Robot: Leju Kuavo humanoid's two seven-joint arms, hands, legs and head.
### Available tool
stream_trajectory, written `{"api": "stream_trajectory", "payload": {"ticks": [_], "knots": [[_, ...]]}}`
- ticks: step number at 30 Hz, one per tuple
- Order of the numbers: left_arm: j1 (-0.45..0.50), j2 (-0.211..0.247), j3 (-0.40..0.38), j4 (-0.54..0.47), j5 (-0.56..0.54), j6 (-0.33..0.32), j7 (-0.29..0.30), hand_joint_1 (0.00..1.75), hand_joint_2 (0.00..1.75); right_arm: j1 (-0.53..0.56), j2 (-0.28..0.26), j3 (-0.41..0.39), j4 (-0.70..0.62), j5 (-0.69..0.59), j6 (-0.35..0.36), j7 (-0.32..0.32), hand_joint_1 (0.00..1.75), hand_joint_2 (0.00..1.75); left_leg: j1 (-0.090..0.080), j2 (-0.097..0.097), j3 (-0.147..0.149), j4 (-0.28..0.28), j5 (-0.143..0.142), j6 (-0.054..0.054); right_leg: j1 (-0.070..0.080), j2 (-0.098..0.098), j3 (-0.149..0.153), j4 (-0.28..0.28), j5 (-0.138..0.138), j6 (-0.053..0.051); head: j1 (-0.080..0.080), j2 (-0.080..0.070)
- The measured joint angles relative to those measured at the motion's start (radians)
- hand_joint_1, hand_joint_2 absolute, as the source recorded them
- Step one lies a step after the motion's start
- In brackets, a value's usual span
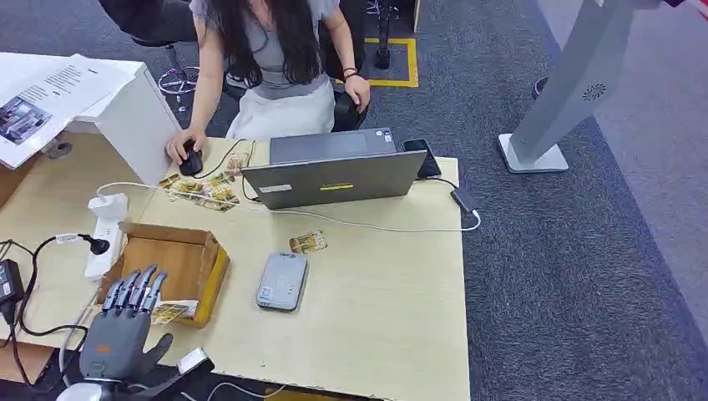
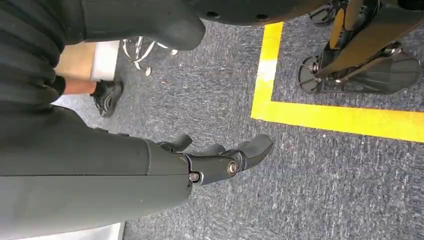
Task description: Pass the card to the sensor for recognition and then transmit it.
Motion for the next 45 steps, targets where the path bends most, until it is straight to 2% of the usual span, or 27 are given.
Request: {"api": "stream_trajectory", "payload": {"ticks": [13, 45], "knots": [[-0.010, -0.005, 0.015, 0.007, -0.009, -0.002, 0.027, 0.00, 1.75, 0.000, 0.000, 0.014, 0.000, -0.004, 0.006, -0.002, 0.00, 1.75, 0.000, 0.000, 0.000, 0.000, 0.000, 0.000, 0.000, 0.000, 0.000, 0.000, 0.000, 0.000, 0.000, 0.000], [-0.035, -0.023, 0.090, 0.058, -0.020, -0.022, 0.014, 0.00, 1.75, -0.001, 0.000, 0.033, 0.006, -0.012, 0.013, -0.005, 0.00, 1.75, 0.000, 0.000, 0.000, 0.000, 0.000, 0.000, 0.000, 0.000, 0.000, 0.000, 0.000, 0.000, 0.000, 0.000]]}}
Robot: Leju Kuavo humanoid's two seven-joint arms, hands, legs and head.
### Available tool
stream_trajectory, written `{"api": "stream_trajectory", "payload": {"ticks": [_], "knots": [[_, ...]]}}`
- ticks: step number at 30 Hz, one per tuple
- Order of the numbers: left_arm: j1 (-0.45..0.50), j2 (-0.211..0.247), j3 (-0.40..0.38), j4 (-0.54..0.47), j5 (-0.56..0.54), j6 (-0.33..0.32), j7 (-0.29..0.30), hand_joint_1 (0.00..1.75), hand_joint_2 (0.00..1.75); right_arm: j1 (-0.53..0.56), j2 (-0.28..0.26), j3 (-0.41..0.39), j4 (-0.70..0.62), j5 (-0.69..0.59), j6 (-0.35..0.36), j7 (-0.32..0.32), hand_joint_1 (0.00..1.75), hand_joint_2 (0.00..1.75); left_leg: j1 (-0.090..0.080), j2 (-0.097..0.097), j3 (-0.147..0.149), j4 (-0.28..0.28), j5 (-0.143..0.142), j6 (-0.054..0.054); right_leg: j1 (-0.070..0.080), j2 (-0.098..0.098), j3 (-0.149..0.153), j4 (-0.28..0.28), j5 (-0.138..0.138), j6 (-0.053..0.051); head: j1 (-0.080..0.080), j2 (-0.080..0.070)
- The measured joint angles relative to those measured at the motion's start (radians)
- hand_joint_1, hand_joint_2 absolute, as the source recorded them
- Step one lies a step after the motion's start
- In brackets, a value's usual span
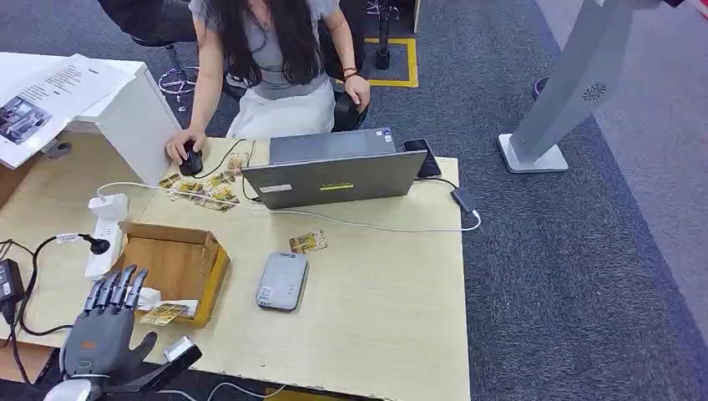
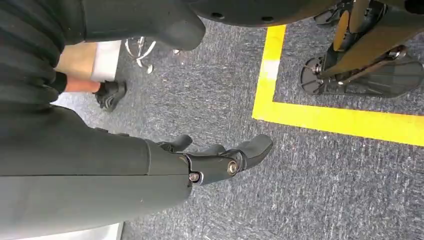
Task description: Pass the card to the sensor for recognition and then transmit it.
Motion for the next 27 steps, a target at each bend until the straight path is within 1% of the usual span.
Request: {"api": "stream_trajectory", "payload": {"ticks": [2, 3, 11, 27], "knots": [[-0.005, -0.004, 0.004, 0.011, 0.000, -0.001, -0.005, 0.00, 1.75, 0.000, 0.000, 0.005, 0.000, 0.000, -0.001, -0.001, 0.00, 1.75, 0.000, 0.000, 0.000, 0.000, 0.000, 0.000, 0.000, 0.000, 0.000, 0.000, 0.000, 0.000, 0.000, 0.000], [-0.007, -0.006, 0.006, 0.016, 0.000, -0.001, -0.005, 1.75, 1.75, -0.001, 0.000, 0.006, 0.000, 0.000, -0.001, -0.001, 0.00, 1.75, 0.000, 0.000, 0.000, 0.000, 0.000, 0.000, 0.000, 0.000, 0.000, 0.000, 0.000, 0.000, 0.000, 0.000], [-0.014, -0.011, 0.006, 0.041, -0.007, -0.027, -0.009, 1.75, 1.75, -0.003, 0.000, 0.014, 0.000, -0.002, 0.000, -0.001, 0.00, 1.75, 0.000, 0.000, 0.000, 0.000, 0.000, 0.000, 0.000, 0.000, 0.000, 0.000, 0.000, 0.000, 0.000, 0.000], [-0.018, -0.011, 0.017, 0.056, 0.006, -0.027, -0.018, 1.75, 1.75, -0.004, 0.000, 0.028, 0.000, -0.003, 0.000, -0.001, 0.00, 1.75, 0.000, 0.000, 0.000, 0.000, 0.000, 0.000, 0.000, 0.000, 0.000, 0.000, 0.000, 0.000, 0.000, 0.000]]}}
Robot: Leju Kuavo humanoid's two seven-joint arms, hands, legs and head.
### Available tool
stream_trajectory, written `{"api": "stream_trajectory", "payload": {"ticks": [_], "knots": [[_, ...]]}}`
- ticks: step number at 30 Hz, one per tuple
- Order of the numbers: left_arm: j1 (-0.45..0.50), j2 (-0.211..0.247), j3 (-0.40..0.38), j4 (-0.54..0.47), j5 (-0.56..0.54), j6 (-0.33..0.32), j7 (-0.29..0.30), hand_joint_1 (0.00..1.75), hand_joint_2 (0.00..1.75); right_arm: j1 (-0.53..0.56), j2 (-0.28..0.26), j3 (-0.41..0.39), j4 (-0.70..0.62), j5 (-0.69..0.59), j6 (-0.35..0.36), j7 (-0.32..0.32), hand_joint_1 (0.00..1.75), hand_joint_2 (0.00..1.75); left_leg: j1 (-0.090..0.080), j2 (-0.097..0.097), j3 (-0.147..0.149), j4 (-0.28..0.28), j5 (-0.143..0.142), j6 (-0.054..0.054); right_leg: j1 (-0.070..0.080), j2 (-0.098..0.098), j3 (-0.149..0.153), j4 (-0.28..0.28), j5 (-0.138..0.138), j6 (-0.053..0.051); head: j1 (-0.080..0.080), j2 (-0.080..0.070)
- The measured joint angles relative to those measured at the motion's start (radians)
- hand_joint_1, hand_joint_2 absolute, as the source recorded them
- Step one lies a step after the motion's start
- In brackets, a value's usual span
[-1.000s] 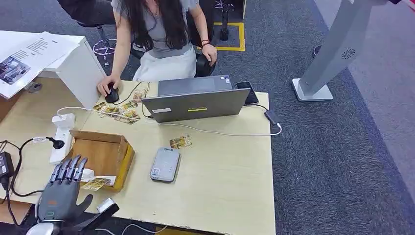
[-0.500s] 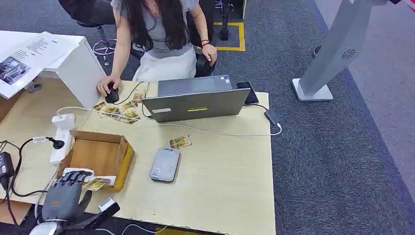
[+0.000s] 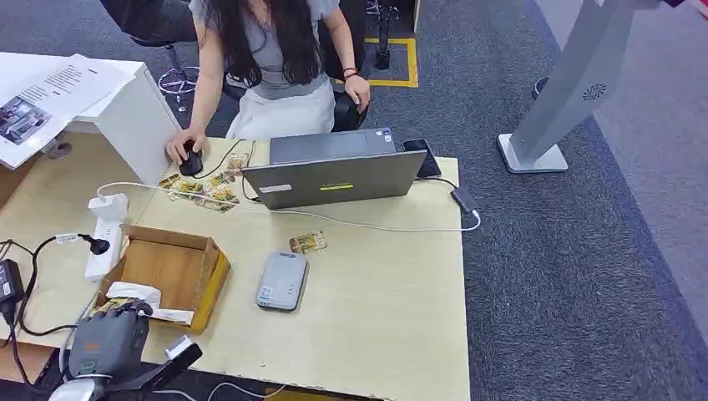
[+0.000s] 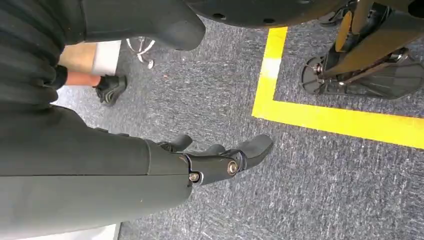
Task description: Pass the card to the sensor for recognition and then transmit it.
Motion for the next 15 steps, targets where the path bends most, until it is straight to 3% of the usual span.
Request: {"api": "stream_trajectory", "payload": {"ticks": [15], "knots": [[0.004, 0.000, 0.009, 0.000, 0.005, 0.012, -0.023, 1.75, 1.75, 0.000, 0.000, 0.000, 0.000, -0.006, 0.000, -0.003, 0.00, 1.75, 0.000, 0.000, 0.000, 0.000, 0.000, 0.000, 0.000, 0.000, 0.000, 0.000, 0.000, 0.000, 0.000, 0.000]]}}
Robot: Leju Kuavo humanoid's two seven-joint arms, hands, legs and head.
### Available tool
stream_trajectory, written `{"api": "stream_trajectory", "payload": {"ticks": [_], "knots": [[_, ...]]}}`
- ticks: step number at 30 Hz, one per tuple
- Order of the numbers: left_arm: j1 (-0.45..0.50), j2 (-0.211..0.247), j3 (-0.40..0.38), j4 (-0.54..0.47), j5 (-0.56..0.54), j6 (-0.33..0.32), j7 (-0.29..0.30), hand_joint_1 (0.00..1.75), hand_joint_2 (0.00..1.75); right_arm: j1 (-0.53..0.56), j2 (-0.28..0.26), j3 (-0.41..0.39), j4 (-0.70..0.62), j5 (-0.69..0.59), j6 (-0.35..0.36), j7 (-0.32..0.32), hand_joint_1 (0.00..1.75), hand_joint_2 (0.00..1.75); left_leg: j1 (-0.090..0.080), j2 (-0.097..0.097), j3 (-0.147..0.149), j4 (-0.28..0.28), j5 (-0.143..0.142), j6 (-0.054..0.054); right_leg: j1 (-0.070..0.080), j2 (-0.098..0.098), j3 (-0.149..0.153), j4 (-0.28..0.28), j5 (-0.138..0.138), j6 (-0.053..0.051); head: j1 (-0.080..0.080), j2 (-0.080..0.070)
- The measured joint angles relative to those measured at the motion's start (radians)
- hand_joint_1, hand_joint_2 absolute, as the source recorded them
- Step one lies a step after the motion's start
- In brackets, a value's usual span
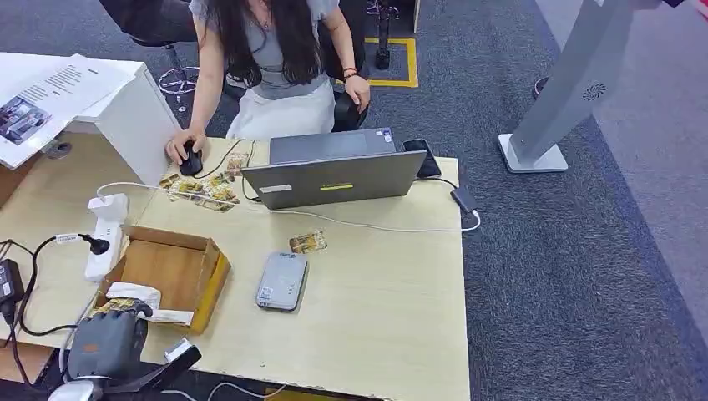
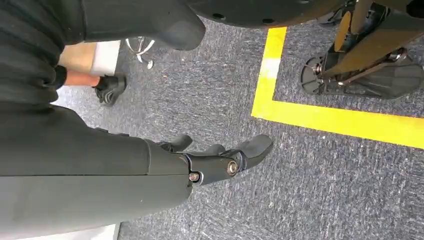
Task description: Pass the card to the sensor for recognition and then transmit it.
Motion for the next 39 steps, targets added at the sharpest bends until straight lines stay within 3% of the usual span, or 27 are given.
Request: {"api": "stream_trajectory", "payload": {"ticks": [7, 12, 18, 30, 39], "knots": [[-0.026, 0.002, 0.000, -0.019, 0.011, 0.051, -0.022, 1.75, 1.75, -0.001, -0.002, 0.005, 0.000, -0.006, 0.002, -0.002, 0.00, 1.75, 0.000, 0.000, 0.000, 0.000, 0.000, 0.000, 0.000, 0.000, 0.000, 0.000, 0.000, 0.000, 0.000, 0.000], [-0.100, 0.024, -0.027, -0.028, 0.029, 0.080, -0.001, 1.75, 1.75, -0.004, -0.007, 0.009, 0.000, -0.002, 0.002, -0.012, 0.00, 1.75, 0.000, -0.001, 0.000, 0.000, 0.001, 0.000, 0.000, -0.001, 0.000, 0.000, 0.001, -0.001, 0.000, 0.000], [-0.168, 0.048, -0.061, -0.028, 0.046, 0.092, 0.024, 1.75, 1.75, -0.009, -0.010, 0.019, 0.001, 0.000, 0.002, -0.014, 0.00, 1.75, 0.000, -0.001, 0.000, 0.000, 0.002, 0.000, 0.000, -0.001, 0.000, 0.000, 0.002, -0.002, 0.000, 0.000], [-0.198, 0.059, -0.082, -0.028, 0.053, 0.109, 0.028, 1.75, 1.75, -0.011, -0.014, 0.027, 0.001, 0.000, 0.002, -0.015, 0.00, 1.75, 0.000, -0.001, 0.000, 0.000, 0.002, 0.000, 0.000, 0.000, -0.001, 0.000, 0.002, -0.002, 0.000, 0.000], [-0.352, 0.124, -0.087, -0.021, 0.083, 0.112, 0.048, 1.75, 1.75, -0.018, -0.018, 0.045, 0.001, 0.010, 0.004, -0.016, 0.00, 1.75, 0.000, -0.001, 0.000, 0.000, 0.004, -0.001, 0.000, -0.001, -0.001, 0.000, 0.003, -0.003, 0.000, 0.000]]}}
